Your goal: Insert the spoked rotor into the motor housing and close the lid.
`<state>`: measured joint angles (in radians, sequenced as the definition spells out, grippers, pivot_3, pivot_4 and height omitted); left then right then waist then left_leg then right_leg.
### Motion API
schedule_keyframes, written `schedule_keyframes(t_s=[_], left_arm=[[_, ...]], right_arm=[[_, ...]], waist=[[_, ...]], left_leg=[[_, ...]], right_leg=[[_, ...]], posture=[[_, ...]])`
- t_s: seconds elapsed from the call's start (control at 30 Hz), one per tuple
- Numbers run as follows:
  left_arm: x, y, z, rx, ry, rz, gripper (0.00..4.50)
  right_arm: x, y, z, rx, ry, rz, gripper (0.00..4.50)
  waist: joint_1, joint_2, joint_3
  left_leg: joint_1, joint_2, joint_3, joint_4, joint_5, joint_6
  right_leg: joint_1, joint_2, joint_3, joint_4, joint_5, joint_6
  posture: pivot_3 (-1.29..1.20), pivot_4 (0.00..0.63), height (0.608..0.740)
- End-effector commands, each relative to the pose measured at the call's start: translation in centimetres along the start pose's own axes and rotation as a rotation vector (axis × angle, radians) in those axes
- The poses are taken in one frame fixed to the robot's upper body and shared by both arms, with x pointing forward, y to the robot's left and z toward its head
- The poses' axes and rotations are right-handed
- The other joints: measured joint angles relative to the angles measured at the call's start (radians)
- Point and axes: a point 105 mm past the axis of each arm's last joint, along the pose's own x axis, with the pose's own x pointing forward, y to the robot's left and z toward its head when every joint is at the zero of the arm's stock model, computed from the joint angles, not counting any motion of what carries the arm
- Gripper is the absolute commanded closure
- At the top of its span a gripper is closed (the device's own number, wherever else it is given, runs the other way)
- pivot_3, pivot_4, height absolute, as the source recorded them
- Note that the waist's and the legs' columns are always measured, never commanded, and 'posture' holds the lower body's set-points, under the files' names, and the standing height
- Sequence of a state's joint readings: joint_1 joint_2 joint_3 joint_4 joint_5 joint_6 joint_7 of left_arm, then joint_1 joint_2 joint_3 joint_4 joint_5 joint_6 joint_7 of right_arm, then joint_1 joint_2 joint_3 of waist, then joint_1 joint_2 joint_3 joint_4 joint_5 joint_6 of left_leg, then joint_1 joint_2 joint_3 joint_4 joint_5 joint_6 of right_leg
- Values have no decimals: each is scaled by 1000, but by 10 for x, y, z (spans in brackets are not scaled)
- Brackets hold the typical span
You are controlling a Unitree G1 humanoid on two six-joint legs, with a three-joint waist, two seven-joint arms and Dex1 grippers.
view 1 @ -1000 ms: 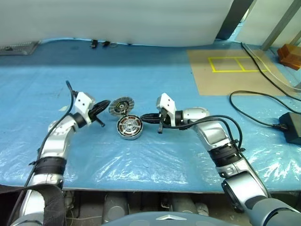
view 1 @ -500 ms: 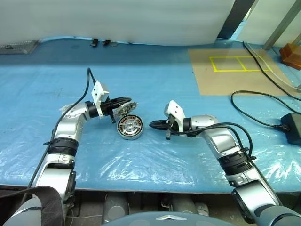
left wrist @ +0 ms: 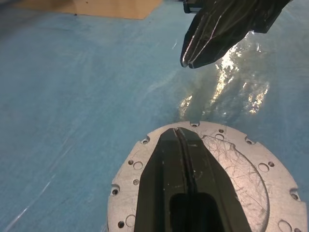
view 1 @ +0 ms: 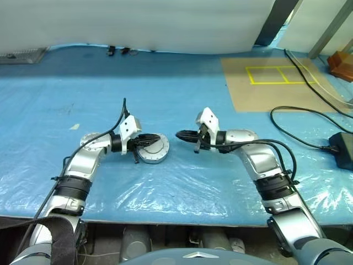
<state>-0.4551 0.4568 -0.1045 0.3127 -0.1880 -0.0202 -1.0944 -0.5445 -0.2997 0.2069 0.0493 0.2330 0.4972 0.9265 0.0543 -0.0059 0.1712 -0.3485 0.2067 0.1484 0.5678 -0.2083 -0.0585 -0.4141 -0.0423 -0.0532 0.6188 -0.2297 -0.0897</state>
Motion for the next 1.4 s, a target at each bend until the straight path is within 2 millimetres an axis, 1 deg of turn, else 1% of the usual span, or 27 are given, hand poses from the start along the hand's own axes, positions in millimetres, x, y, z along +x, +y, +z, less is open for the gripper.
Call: schedule_keyframes(t_s=[0.03, 0.07, 0.13, 0.17, 0.2, 0.27, 0.3, 0.33, 0.37, 0.47, 0.53, 0.6, 0.67, 0.77, 0.87, 0.93, 0.97, 1.07, 1.17, 1.4], left_arm=[[-13, 13, 11, 32, -50, 105, 4500], [-18, 17, 15, 28, -78, 134, 4500], [-31, 22, 21, 23, -112, 182, 4500], [-40, 23, 20, 20, -116, 210, 4500], [-51, 23, 19, 6, -121, 237, 4500], [-66, 18, 15, -13, -119, 267, 4500], [-72, 12, 11, -26, -105, 274, 4500], [-76, 6, 6, -34, -87, 274, 4500], [-80, -2, 1, -50, -74, 276, 4500], [-85, -18, -6, -101, -67, 291, 4500], [-88, -25, -10, -126, -64, 313, 4500], [-89, -30, -14, -146, -65, 331, 4500], [-90, -34, -17, -165, -68, 344, 4500], [-92, -42, -23, -184, -57, 359, 4500], [-95, -43, -24, -194, -61, 384, 4500], [-96, -44, -25, -194, -56, 390, 4500], [-96, -44, -26, -194, -55, 391, 4500], [-97, -42, -26, -195, -57, 398, 4500], [-97, -40, -26, -197, -60, 406, 4500], [-96, -40, -27, -201, -60, 410, 4500]], right_arm=[[14, 11, 22, -8, -71, 62, 3578], [19, 14, 22, -9, -69, 76, 3262], [28, 17, 22, -9, -67, 84, 2483], [33, 18, 20, -5, -59, 89, 2199], [38, 19, 18, 0, -50, 94, 1808], [45, 19, 13, 21, -30, 98, 1132], [48, 19, 9, 39, -14, 104, 805], [51, 18, 5, 57, 1, 104, 369], [54, 19, 2, 79, 10, 109, 120], [60, 21, -1, 81, 31, 135, 53], [65, 23, -6, 24, 65, 150, 53], [68, 26, -12, -31, 96, 165, 53], [71, 28, -15, -46, 107, 178, 53], [76, 27, -22, -101, 140, 176, 53], [77, 25, -21, -124, 127, 165, 53], [76, 23, -19, -171, 120, 157, 53], [76, 24, -16, -184, 95, 157, 53], [76, 24, -13, -167, 75, 162, 53], [75, 24, -14, -166, 79, 173, 53], [72, 33, -27, -166, 138, 233, 53]], waist=[[-4, 0, 0], [-7, 0, 0], [-9, 0, 0], [-9, 0, 0], [-13, 0, 0], [-16, 0, 0], [-13, 0, 0], [-13, 0, 0], [-13, 0, 0], [-11, 0, 0], [-8, 0, 0], [-10, 0, 0], [-12, 0, 0], [-19, 0, 0], [-21, 0, 0], [-19, 0, 0], [-18, 0, 0], [-16, 0, 0], [-15, 0, 0], [-16, 0, 0]], left_leg=[[0, 0, 0, 0, 0, 0], [0, 0, 0, 0, 0, 0], [-1, 0, 0, 0, 0, 0], [-1, 0, 0, -1, 0, 0], [-1, 0, 0, -1, 0, 0], [-2, 0, 0, -2, 0, 0], [-2, 0, 0, -2, 0, 0], [-2, 0, 0, -3, 0, 0], [-2, 0, 0, -3, 0, 0], [-1, 1, 0, -3, 0, 0], [-1, 1, 0, -2, 0, 0], [-1, 1, 0, -1, 0, 0], [0, 1, 0, -1, 0, 0], [0, 1, 1, -2, 0, 0], [0, 1, 2, -2, 0, 0], [1, 1, 2, -2, 0, 0], [1, 1, 2, -2, 0, 0], [1, 1, 2, -1, 0, 0], [1, 1, 2, -1, 0, 0], [1, 1, 2, -1, 0, 0]], right_leg=[[0, 0, 0, 0, 0, 0], [0, 0, 0, 0, 0, 0], [0, 0, 0, -1, 0, 0], [-1, 0, 0, -1, 0, 0], [-2, 0, 0, -1, 0, 0], [-3, 0, 0, -1, 0, 0], [-3, 0, 0, -1, 0, 0], [-4, 0, 0, -1, 0, 0], [-4, 0, 0, -1, 0, 0], [-5, 0, 0, -3, 0, 0], [-5, 0, 0, -2, 0, 0], [-5, 0, 0, -1, 0, 0], [-5, 0, 0, 0, 0, 0], [-3, 0, 1, 0, 0, -1], [-3, 1, 1, 0, 0, -1], [-3, 1, 1, 0, -1, -1], [-3, 1, 1, 0, -1, -1], [-3, 0, 1, 0, 0, -1], [-3, 0, 1, 0, 0, -1], [-3, 0, 1, 0, 0, -1]], posture=[[0, 150, 740], [0, 150, 740], [0, 150, 740], [0, 150, 740], [0, 150, 740], [0, 150, 740], [0, 150, 740], [0, 150, 740], [0, 150, 740], [0, 150, 740], [0, 150, 740], [0, 150, 740], [0, 150, 740], [0, 150, 740], [0, 150, 740], [0, 150, 740], [0, 150, 740], [0, 150, 740], [0, 150, 740], [0, 150, 740]])
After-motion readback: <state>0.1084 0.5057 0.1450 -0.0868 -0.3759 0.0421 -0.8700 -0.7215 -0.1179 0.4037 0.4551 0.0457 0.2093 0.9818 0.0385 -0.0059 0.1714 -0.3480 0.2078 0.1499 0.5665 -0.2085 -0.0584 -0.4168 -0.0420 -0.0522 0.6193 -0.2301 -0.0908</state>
